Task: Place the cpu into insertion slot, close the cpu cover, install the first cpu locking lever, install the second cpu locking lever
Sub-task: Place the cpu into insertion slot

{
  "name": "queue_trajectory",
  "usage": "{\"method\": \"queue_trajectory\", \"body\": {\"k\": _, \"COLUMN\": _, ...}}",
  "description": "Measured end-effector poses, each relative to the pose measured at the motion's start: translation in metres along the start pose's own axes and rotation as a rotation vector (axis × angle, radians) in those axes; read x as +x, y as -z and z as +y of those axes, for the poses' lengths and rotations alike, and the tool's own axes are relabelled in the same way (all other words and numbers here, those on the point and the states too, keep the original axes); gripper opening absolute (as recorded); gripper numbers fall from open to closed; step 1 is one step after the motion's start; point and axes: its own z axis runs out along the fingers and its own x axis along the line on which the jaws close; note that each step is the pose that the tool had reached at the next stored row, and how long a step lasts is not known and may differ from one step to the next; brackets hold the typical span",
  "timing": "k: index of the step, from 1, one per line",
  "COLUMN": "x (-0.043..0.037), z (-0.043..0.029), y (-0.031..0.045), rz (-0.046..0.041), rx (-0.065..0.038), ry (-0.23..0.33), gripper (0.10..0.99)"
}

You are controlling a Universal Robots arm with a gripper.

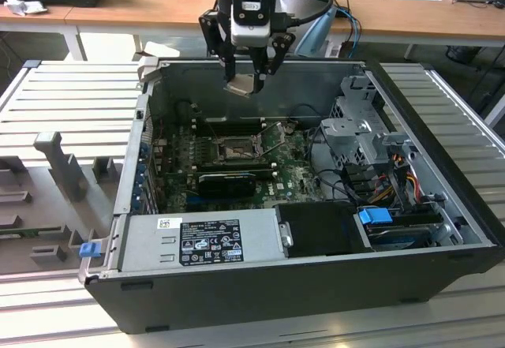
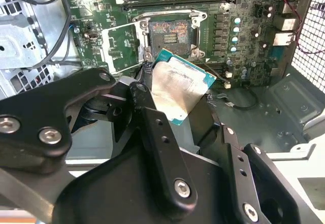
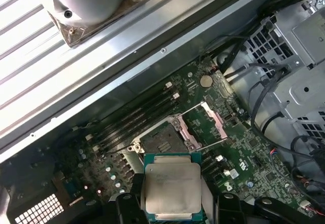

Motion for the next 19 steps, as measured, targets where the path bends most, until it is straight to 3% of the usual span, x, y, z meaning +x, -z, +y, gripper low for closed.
{"method": "queue_trajectory", "body": {"k": 11, "x": 0.0, "z": -0.0001, "y": -0.0013, "rz": -0.015, "rx": -0.003, "ry": -0.172, "gripper": 0.529}}
{"method": "queue_trajectory", "body": {"k": 19, "x": -0.0002, "z": -0.0009, "y": -0.0106, "rz": -0.0169, "rx": -0.003, "ry": -0.186, "gripper": 0.529}}
